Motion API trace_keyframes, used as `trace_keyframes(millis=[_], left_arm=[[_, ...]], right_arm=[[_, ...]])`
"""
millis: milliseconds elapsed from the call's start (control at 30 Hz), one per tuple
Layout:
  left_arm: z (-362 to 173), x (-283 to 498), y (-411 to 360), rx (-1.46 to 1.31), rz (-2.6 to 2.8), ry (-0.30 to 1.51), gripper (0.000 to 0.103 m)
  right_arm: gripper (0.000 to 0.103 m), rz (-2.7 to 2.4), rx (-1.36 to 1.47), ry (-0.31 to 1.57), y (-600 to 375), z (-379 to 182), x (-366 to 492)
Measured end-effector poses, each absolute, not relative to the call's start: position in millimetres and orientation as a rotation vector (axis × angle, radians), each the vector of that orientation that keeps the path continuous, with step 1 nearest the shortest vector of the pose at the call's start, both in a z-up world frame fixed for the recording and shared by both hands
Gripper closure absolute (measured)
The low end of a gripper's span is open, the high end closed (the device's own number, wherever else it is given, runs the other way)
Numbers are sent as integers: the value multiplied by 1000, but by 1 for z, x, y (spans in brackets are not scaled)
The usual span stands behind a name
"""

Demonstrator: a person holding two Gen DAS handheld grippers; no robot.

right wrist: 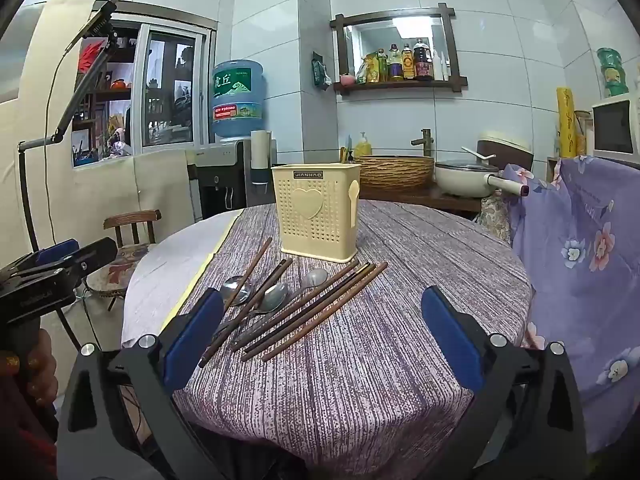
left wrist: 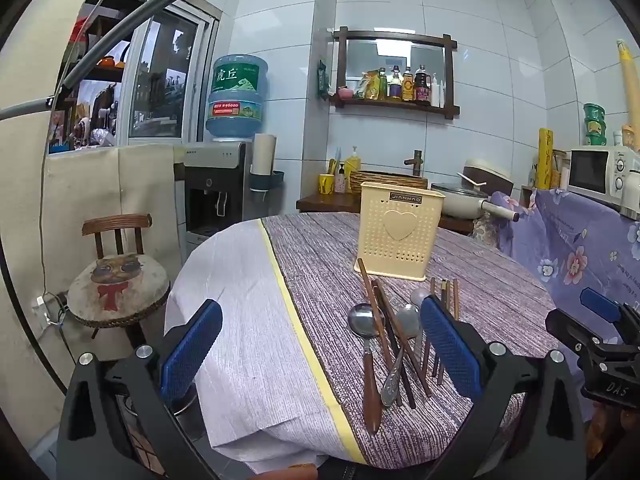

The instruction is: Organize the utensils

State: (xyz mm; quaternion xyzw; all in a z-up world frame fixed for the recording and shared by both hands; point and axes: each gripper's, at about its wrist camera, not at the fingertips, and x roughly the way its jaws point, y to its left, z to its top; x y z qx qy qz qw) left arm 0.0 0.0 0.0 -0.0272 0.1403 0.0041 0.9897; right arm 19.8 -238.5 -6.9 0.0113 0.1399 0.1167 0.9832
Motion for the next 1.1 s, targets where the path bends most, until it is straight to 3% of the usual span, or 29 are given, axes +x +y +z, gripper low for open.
trace_keyframes(millis=[1100], left_arm=[[-1, 3, 2, -65, 2, 297, 5]], right_arm=[[5, 233, 35, 287, -240, -8, 20]])
